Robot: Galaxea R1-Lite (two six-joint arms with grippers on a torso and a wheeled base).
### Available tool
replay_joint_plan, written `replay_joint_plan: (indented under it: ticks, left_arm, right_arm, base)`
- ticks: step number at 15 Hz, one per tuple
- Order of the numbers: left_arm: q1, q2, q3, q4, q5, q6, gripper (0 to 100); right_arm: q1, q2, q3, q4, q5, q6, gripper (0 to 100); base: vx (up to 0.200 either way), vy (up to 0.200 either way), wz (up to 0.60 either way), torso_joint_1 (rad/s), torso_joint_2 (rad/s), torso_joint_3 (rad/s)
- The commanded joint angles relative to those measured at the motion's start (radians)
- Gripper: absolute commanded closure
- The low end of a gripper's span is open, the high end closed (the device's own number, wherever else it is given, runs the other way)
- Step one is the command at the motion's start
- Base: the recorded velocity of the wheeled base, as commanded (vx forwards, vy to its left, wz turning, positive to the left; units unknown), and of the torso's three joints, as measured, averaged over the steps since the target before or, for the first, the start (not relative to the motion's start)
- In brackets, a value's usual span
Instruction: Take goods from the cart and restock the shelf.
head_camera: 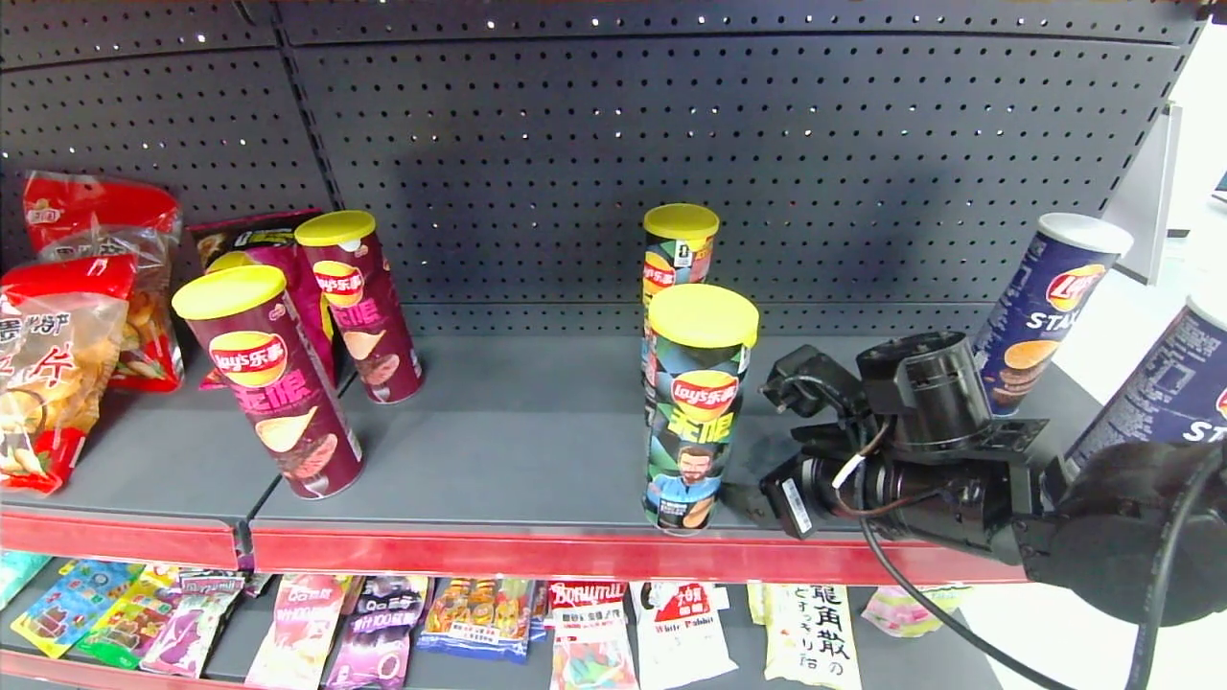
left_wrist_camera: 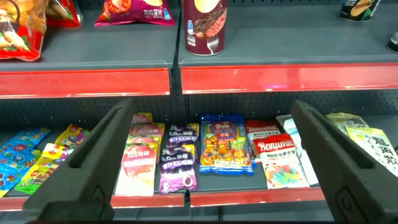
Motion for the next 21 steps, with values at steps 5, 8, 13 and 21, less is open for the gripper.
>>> replay_joint_plan:
  ticks: [5,8,13,21]
  left_arm:
    - [0.0,0.001,0.0,0.0,0.0,0.0,0]
    - [0.0,-0.001,0.0,0.0,0.0,0.0,0]
    - [0.0,-0.001,0.0,0.0,0.0,0.0,0]
    - [0.0,0.001,0.0,0.0,0.0,0.0,0]
  right_arm:
    - [0.02,0.01,0.004,-0.029,-0.014,-0.005,0]
    - [0.021,0.016,-0.001,-0.032,-0.031,-0.01,0]
    - [0.04,0.024,-0.002,-0.045,-0.032,-0.013,0]
    - [0.053,0.03,-0.009,-0.057,-0.034,-0.024,0]
  base:
    - [0.0,0.0,0.0,0.0,0.0,0.0]
    - [0.0,0.0,0.0,0.0,0.0,0.0]
    - [0.0,0.0,0.0,0.0,0.0,0.0]
    - [0.0,0.0,0.0,0.0,0.0,0.0]
